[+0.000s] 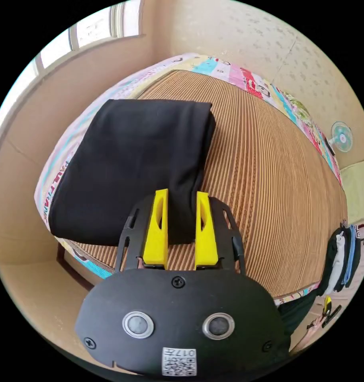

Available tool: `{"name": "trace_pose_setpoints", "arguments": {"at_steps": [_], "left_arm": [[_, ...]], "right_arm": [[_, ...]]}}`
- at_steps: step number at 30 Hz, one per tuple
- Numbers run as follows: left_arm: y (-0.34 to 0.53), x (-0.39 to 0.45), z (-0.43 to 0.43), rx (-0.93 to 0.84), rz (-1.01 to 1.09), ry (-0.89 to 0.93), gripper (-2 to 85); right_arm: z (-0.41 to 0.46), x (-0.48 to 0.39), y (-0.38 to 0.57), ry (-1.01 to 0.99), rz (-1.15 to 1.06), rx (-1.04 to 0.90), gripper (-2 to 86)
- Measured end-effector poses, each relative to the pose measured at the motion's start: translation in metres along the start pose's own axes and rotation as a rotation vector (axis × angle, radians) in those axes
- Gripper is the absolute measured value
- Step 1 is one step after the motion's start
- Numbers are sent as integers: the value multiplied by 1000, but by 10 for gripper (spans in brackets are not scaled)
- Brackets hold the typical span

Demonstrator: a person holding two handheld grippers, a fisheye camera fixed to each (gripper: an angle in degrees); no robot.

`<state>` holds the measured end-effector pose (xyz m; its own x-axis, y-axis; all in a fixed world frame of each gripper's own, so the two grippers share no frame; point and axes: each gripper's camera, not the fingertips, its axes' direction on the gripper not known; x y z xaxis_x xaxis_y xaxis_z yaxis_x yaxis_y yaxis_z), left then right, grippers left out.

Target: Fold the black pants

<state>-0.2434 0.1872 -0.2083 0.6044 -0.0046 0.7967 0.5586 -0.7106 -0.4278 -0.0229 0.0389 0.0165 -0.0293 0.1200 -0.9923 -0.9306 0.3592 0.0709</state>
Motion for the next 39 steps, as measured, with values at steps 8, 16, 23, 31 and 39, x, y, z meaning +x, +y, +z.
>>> {"name": "trace_pose_setpoints", "arguments": {"at_steps": [8,16,23,31,39], "left_arm": [[74,65,-20,-25,180,483,-4],[201,187,-94,-102,716,937,14],[197,76,-147,44,489,1033,73],[152,-34,-129,72,-19,1049,110],[164,-31,-145,32,-119,1034,126]], "right_arm": [[47,-27,16,-15,-82,-80,72],[108,-70,11,-125,-186,-148,72],[137,-128,1,-138,-406,-185,78],[263,-266,-92,-187,-671,-358,132],[509,-297,-147,314,-792,-1048,115]]}}
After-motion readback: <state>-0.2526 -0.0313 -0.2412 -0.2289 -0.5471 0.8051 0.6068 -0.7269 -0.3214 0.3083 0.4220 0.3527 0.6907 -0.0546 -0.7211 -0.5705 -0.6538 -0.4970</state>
